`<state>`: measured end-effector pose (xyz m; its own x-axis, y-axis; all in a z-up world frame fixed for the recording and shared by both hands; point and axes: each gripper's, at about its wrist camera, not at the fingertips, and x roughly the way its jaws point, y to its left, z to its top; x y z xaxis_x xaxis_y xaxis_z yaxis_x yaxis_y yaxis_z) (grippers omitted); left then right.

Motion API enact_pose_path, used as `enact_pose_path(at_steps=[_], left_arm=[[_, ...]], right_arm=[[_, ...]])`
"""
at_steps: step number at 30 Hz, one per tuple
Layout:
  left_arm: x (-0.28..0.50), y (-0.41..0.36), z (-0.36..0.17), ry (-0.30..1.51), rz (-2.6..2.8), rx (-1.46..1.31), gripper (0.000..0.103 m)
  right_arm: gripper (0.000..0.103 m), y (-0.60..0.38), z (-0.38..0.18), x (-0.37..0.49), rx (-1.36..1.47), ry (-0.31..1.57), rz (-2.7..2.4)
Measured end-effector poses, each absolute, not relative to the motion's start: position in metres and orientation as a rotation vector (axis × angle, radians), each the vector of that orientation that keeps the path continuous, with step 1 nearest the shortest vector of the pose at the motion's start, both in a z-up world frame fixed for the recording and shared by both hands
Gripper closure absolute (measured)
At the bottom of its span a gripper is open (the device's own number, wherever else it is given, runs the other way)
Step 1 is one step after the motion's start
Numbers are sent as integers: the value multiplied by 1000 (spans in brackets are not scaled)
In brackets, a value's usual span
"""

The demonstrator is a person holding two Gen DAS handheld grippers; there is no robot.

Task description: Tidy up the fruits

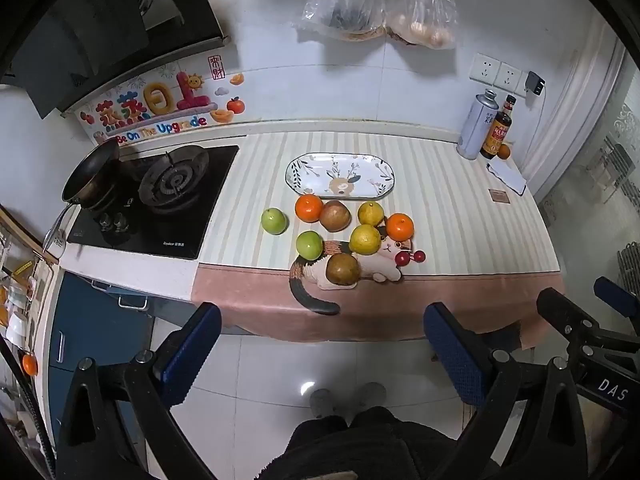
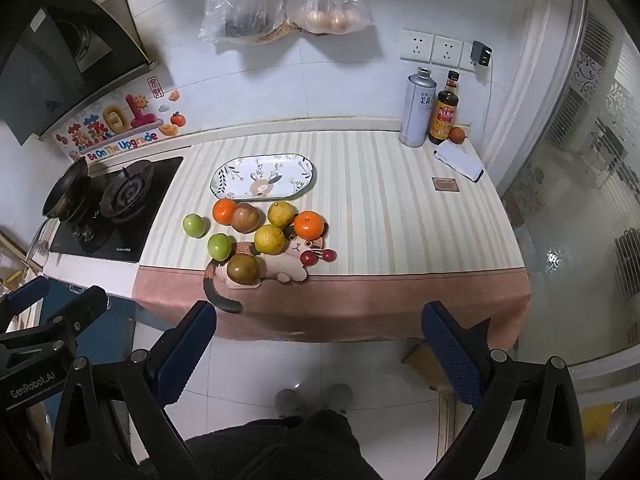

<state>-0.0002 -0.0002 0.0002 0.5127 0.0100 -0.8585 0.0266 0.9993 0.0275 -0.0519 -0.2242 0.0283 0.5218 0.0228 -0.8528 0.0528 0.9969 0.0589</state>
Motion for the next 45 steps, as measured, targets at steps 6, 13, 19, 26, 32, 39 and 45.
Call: enact_pose_path(at_steps=[6, 13, 19, 26, 32, 39, 45], left_arm=[[0, 0, 0, 1033, -11, 35, 0], [1, 1, 3, 1032, -13, 37, 0], [1, 3, 5, 1029, -11, 34, 0], [3, 2, 9, 1024, -8, 33, 0], [4, 2, 9, 1024, -10, 36, 0], [4, 2, 9, 1022, -11, 37, 0], [3, 3, 12, 1017, -12, 38, 0]], right_arm=[[0, -223, 31, -53, 79, 1016, -17], [0, -222, 32, -49, 75, 1020, -15], [0, -221, 34, -49, 70, 1020, -19], [0, -220, 34, -50, 64, 1019, -18], [0, -220, 34, -50, 64, 1016, -18], [0, -221, 35, -50, 68, 1015, -16], [0, -222, 38, -50, 71, 1012, -14]])
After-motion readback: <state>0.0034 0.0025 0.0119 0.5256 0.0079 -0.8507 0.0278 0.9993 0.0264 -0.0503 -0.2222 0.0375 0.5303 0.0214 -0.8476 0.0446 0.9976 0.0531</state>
